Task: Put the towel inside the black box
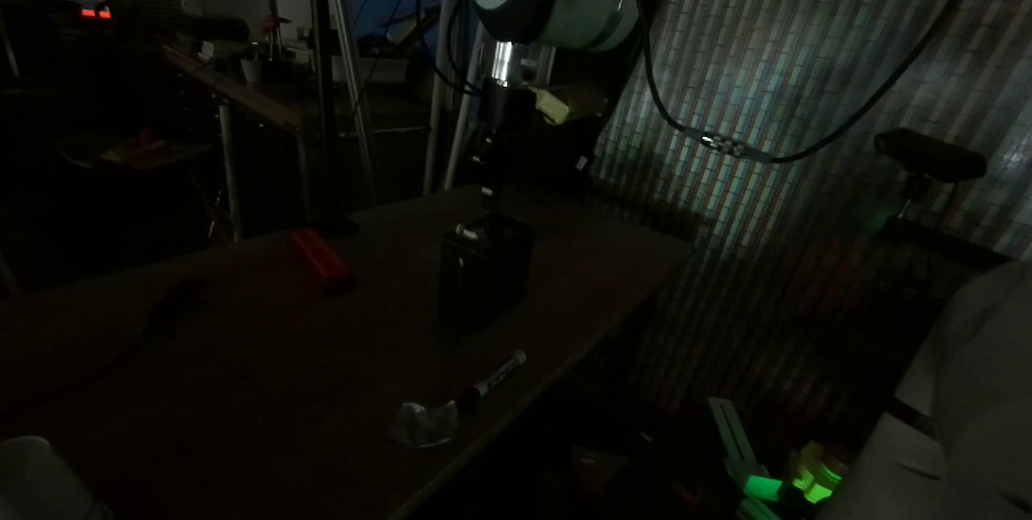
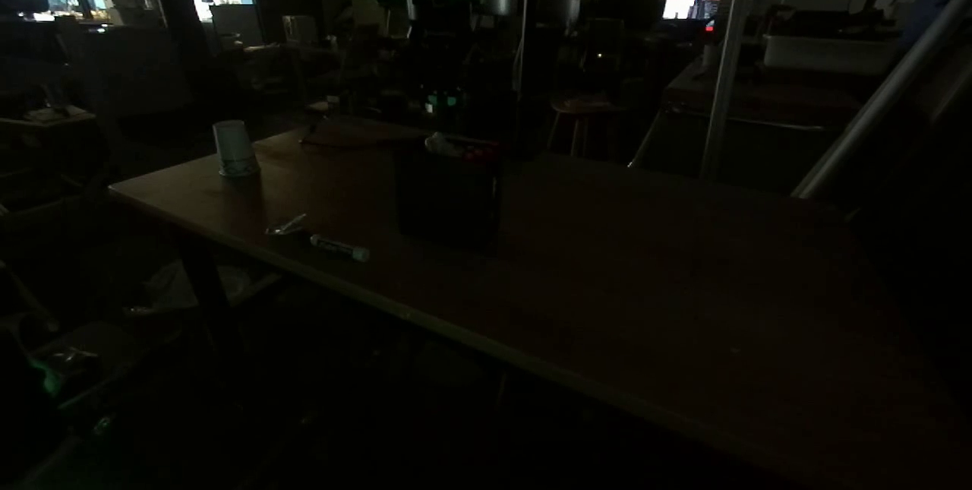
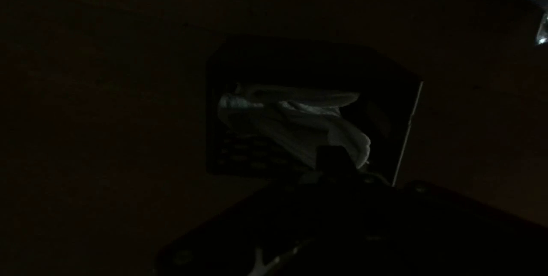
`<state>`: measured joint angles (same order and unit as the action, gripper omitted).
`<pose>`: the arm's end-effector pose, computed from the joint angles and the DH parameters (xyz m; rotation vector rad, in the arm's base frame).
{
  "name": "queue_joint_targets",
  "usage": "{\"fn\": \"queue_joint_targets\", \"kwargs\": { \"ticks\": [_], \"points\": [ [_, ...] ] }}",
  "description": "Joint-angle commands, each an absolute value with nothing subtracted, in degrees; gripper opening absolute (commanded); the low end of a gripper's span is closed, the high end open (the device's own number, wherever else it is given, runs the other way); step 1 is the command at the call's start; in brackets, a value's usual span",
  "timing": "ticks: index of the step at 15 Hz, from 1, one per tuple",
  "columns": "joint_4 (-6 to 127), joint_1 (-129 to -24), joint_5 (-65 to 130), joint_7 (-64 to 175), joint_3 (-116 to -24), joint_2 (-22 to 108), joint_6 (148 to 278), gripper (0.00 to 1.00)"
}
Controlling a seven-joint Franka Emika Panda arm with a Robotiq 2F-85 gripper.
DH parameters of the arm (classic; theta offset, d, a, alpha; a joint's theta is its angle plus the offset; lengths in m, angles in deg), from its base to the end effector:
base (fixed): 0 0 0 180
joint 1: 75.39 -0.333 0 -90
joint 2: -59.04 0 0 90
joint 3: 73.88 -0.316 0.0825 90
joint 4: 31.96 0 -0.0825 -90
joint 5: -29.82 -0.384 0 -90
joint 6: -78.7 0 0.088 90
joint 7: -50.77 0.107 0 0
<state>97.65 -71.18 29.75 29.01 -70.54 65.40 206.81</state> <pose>0.5057 -0.0673 0.4154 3.1008 0.3855 0.1309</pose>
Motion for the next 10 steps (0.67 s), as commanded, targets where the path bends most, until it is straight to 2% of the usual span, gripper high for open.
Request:
{"fn": "queue_joint_targets", "kwargs": {
  "ticks": [1, 10],
  "points": [
    [97.1, -72.8, 27.6, 28.7, -70.4, 65.0, 206.7, 0.0],
    [94.9, -72.8, 28.4, 28.1, -70.2, 59.4, 209.0, 0.0]
  ]
}}
